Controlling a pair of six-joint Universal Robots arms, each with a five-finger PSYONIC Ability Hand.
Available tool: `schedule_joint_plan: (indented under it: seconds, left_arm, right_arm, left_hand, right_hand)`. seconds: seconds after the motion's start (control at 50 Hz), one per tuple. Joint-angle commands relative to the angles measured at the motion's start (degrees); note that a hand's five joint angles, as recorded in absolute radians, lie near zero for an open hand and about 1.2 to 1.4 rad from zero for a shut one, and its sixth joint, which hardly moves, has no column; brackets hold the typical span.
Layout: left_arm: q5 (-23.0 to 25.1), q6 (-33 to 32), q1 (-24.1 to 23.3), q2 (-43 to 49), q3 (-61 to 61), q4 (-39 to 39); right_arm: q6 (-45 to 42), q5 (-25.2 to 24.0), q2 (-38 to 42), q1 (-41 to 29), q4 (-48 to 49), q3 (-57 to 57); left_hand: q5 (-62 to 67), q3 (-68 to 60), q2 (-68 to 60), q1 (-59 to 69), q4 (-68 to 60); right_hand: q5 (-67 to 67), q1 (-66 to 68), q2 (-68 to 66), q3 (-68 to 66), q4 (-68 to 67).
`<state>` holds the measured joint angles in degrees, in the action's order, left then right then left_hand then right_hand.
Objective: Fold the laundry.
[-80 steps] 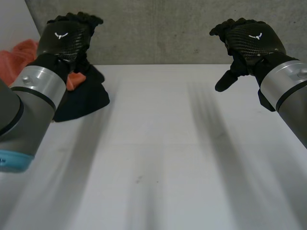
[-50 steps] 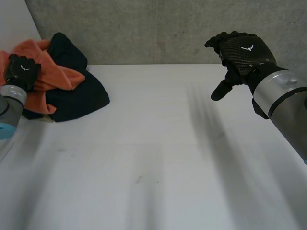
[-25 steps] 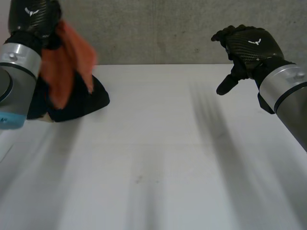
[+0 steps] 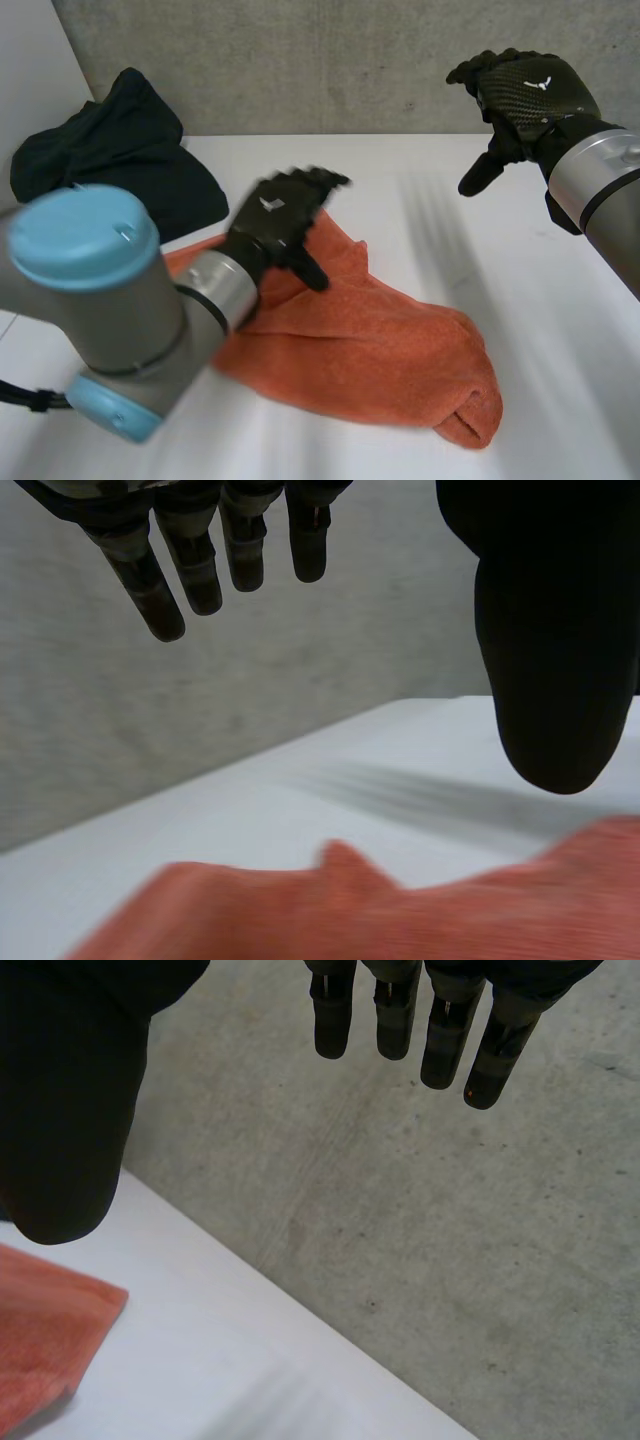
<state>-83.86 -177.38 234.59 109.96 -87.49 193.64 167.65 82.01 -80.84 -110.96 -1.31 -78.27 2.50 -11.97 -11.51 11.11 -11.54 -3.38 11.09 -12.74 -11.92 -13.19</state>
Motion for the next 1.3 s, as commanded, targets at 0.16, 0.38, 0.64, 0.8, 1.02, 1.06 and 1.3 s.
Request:
schedule_joint_plan:
  seconds: [0.16,0.38,0.64,0.8,1.02,1.06,1.3]
  left_arm:
    - [0.80,-20.18,14.83,-4.06,-2.95,-1.15]
    - [10.73,-37.59,27.14,-2.56,-9.37,-2.12]
    - [11.97,-37.24,29.43,-1.33,-10.77,-2.30]
    - [12.05,-37.16,28.99,-1.68,-12.62,-2.21]
    - [11.88,-36.02,29.43,-4.76,-13.94,-2.47]
    - [11.96,-34.44,29.26,-4.93,-14.55,-2.30]
    - [11.88,-31.27,23.55,-4.14,-18.51,-2.21]
  right_arm:
    - [-20.51,-6.95,0.68,-1.10,-20.92,-2.67]
    - [-21.66,-7.13,0.68,-0.83,-14.44,-20.50]
    - [-21.83,-5.28,5.33,-1.89,-2.21,-29.75]
    - [-23.06,-0.01,8.50,-0.66,0.95,-25.53]
    - [-33.35,0.34,16.22,4.26,3.68,-4.72]
    - [-33.26,0.17,20.88,4.26,3.77,2.14]
    - [-34.05,-0.19,37.68,4.18,15.98,16.92]
  left_hand:
    - [0.06,-0.60,-1.05,1.46,-1.02]
    - [3.77,-4.30,-4.75,5.16,-4.73]
    - [4.95,-5.48,-5.94,6.34,-5.91]
    - [4.11,-4.64,-5.09,5.50,-5.07]
    - [3.43,-3.97,-4.42,4.83,-4.39]
    - [3.43,-3.97,-4.42,4.83,-4.39]
    - [5.45,-5.98,-6.44,6.84,-6.41]
  right_hand:
    - [3.38,-1.09,2.74,1.92,3.19]
    - [-6.62,8.90,-7.25,-8.07,-6.81]
    - [-26.46,28.75,-27.10,-27.92,-26.65]
    - [-66.62,68.91,-67.26,-68.08,-66.81]
    - [-66.62,68.91,-67.26,-68.08,-66.81]
    - [-66.62,68.91,-67.26,-68.08,-66.81]
    - [-64.02,66.30,-64.65,-65.47,-64.21]
